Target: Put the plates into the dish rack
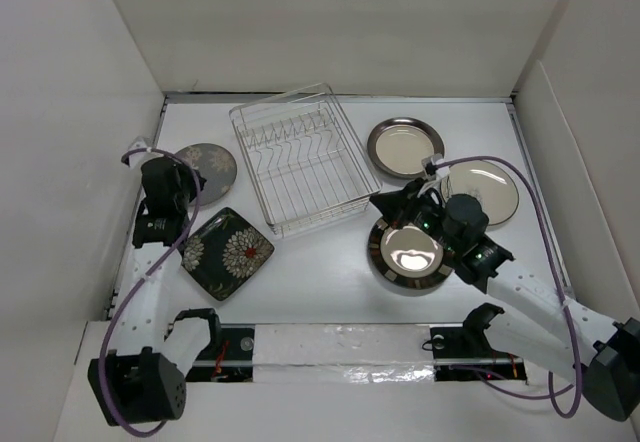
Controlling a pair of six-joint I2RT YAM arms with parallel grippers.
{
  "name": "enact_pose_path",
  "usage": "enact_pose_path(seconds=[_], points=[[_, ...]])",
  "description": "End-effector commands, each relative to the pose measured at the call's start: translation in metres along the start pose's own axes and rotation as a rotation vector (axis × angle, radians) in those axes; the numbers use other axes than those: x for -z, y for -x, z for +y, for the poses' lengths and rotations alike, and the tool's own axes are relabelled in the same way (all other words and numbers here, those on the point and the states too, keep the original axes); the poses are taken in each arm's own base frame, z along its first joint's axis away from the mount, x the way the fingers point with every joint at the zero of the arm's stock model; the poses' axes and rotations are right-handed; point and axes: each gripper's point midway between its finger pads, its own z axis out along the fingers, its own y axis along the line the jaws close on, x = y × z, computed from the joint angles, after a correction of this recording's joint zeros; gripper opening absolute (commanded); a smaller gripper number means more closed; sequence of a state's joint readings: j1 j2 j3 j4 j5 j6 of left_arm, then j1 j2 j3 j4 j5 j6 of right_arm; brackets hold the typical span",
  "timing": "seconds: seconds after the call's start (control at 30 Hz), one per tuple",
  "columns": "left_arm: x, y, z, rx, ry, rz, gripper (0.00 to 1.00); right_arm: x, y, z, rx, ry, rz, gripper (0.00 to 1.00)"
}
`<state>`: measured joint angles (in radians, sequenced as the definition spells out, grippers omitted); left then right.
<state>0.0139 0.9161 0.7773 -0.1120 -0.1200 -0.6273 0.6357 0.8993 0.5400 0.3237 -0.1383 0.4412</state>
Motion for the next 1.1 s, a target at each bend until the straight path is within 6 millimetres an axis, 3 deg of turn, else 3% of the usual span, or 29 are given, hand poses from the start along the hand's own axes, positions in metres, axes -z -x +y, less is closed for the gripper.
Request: enact_pose_path(seconds=[0.0, 0.07, 0.1, 0.13, 0.2, 0.23, 0.3, 0.4, 0.67, 0.87, 0.97, 1.07], points=[[-0.013, 0.015, 0.016, 0.086, 0.024, 0.019, 0.0, 0.005, 0.032, 0.006, 0.029, 0.001, -0.111, 0.0], [-0.021, 0.01, 0.036, 0.076, 0.089, 0.064, 0.01, 0.009, 0.035, 0.008, 0.029, 0.005, -0.119, 0.01], [-0.023, 0.01, 0.042, 0.077, 0.111, 0.065, 0.17, 0.01, 0.035, 0.009, 0.026, 0.009, -0.12, 0.05], [-0.025, 0.01, 0.04, 0.081, 0.092, 0.058, 0.25, 0.01, 0.035, 0.01, 0.025, 0.011, -0.121, 0.13], [-0.034, 0.005, 0.053, 0.137, 0.107, 0.074, 0.42, 0.012, 0.037, 0.011, 0.029, 0.013, -0.125, 0.19], [-0.037, 0.002, 0.052, 0.154, 0.081, 0.094, 0.45, 0.012, 0.036, 0.01, 0.028, 0.008, -0.126, 0.25], [-0.05, -0.006, 0.075, 0.182, 0.137, 0.137, 0.49, 0.012, 0.036, 0.01, 0.028, 0.008, -0.124, 0.3], [-0.06, -0.018, 0.099, 0.207, 0.194, 0.16, 0.49, 0.013, 0.038, 0.012, 0.032, 0.014, -0.123, 0.34], [-0.087, -0.038, 0.143, 0.296, 0.281, 0.201, 0.43, 0.012, 0.035, 0.012, 0.029, 0.012, -0.113, 0.34], [-0.109, -0.038, 0.145, 0.327, 0.273, 0.211, 0.44, 0.01, 0.033, 0.012, 0.03, 0.011, -0.107, 0.33], [-0.121, -0.055, 0.157, 0.344, 0.314, 0.269, 0.44, 0.011, 0.034, 0.008, 0.028, -0.007, -0.113, 0.33], [-0.127, -0.058, 0.16, 0.358, 0.318, 0.274, 0.43, 0.012, 0.034, 0.01, 0.029, 0.004, -0.113, 0.33]])
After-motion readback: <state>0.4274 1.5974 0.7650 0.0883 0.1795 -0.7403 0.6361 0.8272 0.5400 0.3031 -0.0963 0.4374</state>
